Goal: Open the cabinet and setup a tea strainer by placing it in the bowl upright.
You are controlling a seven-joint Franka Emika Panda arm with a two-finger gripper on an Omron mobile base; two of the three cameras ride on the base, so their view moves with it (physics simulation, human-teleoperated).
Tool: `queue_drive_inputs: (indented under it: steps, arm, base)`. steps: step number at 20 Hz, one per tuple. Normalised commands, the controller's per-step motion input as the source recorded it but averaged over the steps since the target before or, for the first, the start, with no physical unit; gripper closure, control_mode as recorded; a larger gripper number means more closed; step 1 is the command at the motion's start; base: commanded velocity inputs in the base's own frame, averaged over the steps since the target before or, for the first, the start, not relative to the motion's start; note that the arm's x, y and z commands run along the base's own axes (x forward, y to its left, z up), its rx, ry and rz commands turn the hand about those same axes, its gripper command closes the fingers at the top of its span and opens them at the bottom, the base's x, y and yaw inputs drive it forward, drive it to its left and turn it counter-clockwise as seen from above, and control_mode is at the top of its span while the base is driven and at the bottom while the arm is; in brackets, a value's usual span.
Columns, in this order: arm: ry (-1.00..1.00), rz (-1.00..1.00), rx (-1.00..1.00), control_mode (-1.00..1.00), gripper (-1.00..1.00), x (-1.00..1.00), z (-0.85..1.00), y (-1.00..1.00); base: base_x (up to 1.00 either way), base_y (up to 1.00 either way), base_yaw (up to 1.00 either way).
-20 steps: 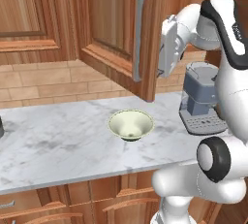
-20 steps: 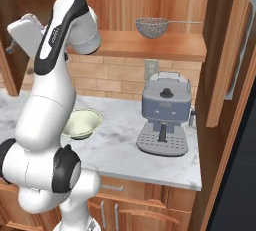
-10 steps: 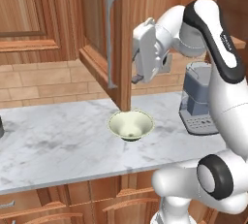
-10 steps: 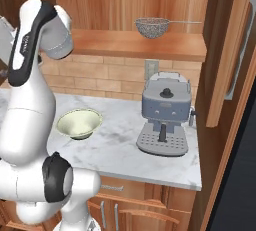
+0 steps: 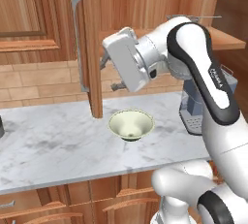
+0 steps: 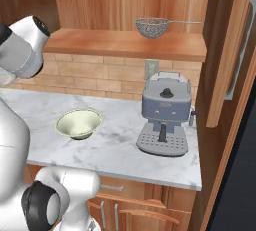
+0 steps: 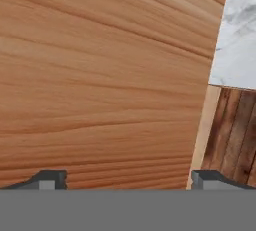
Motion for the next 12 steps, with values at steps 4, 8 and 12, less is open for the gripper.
queue_drive_inputs:
  steps: [4,8,12]
  arm:
    - [0.0,-0.45,-0.02,-1.0,-1.0,0.0,-0.14,0.71]
    - [0.0,-0.3,-0.03,-1.0,-1.0,0.07,-0.01,0.26]
    - [0.0,-0.19,-0.01,-1.0,-1.0,0.04,0.0,0.0]
  base:
    - [0.0,0.0,0.0]
    - [0.0,0.0,0.0]
    - [0.0,0.0,0.0]
